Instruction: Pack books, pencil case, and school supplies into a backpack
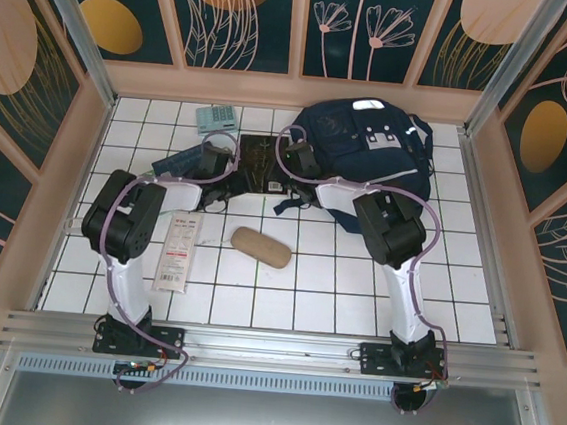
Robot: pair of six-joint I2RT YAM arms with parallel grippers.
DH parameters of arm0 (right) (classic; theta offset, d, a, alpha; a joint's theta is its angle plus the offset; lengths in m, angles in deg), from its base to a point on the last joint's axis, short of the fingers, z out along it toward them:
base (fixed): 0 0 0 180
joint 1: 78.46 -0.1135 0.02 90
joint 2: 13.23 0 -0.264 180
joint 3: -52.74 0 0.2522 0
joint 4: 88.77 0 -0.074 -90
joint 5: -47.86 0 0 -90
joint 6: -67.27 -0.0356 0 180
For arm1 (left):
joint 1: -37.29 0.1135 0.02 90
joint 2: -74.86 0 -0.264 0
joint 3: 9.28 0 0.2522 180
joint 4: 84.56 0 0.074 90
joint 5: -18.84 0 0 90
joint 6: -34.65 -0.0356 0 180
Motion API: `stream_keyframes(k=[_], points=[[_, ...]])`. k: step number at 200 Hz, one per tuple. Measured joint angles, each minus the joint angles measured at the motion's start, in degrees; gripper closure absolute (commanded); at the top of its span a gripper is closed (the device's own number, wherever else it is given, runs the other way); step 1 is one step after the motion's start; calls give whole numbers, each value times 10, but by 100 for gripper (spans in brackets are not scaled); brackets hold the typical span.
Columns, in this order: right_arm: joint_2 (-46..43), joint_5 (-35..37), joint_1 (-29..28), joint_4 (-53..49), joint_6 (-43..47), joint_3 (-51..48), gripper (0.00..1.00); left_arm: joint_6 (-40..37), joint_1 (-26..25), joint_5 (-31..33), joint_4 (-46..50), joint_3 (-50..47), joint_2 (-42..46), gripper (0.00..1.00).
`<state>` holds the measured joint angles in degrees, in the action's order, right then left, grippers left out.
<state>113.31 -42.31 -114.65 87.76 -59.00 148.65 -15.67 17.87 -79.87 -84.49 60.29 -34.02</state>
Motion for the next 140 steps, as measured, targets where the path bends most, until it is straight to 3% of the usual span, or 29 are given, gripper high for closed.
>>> stream_keyframes(k=[58, 130, 140], points=[[-10, 5, -9, -4, 0, -13, 32, -17, 0, 35, 51, 41, 11, 46], [9, 27, 4, -51, 9, 56, 32, -49, 21, 62, 67, 145, -73, 49], [19, 31, 5, -55, 12, 72, 32, -49, 23, 59, 69, 145, -84, 53]])
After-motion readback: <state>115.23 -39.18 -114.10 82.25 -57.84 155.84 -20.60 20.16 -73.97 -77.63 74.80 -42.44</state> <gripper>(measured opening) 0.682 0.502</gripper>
